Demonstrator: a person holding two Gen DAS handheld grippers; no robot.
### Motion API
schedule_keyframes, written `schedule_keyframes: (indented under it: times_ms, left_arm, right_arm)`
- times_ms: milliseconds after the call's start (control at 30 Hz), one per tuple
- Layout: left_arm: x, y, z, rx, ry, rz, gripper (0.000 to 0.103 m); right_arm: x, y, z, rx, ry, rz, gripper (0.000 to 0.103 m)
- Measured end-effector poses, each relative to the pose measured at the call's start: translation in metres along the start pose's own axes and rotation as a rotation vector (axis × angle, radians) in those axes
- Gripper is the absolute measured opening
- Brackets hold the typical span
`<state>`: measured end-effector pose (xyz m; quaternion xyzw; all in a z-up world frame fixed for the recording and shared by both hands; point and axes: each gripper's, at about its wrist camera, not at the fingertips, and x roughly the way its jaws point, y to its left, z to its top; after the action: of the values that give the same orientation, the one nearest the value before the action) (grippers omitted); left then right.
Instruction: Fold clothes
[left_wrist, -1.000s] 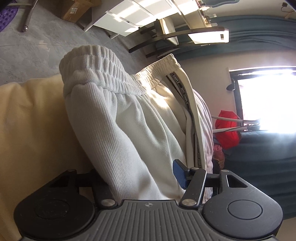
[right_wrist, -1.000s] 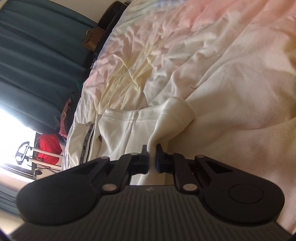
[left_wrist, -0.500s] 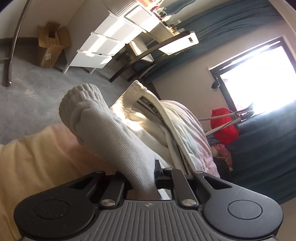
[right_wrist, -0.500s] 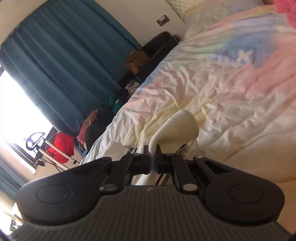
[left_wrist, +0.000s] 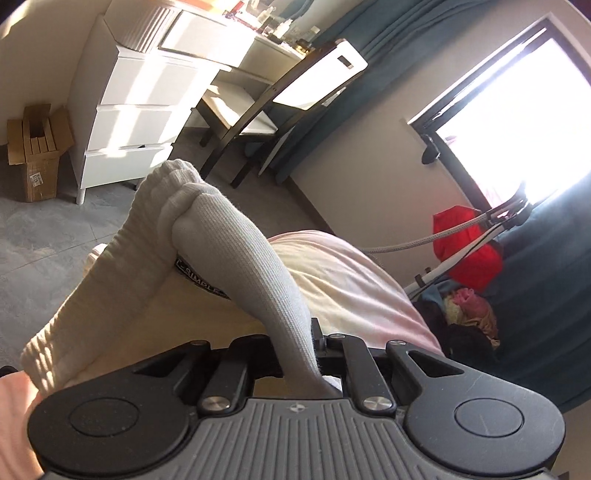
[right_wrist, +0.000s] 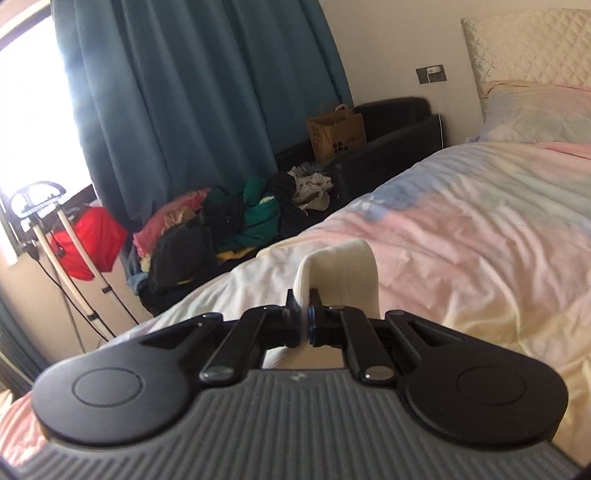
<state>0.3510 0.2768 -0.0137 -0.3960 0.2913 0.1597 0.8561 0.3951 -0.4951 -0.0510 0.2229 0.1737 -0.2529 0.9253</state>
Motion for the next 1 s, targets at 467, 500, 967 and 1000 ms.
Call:
schedule_keyframes:
  times_ms: [467,500,967,1000]
  left_arm:
    - [0.067,0.013,-0.006,0.135,0.113,-0.005,0.062]
    - [0.061,0.013,-0.010,0.160,0.097,-0.029,0.071]
    - [-0.068,0.091,-0.094,-0.250,0.189,-0.252,0.087]
    - [-0.068,0.096,-0.095,-0.263,0.195,-0.257,0.087]
  right_arm:
    - [0.065,-0.005,-0.043,0.022,0.125,0.115,0.063]
    - [0.052,-0.009,-0.040,0.030,0.113,0.118,0.070]
    - [-0.105,-0.117,-0.093,0.523,0.190,0.289,0.070]
    - [-0.106,-0.121,-0.104,0.555,0.202,0.314,0.069]
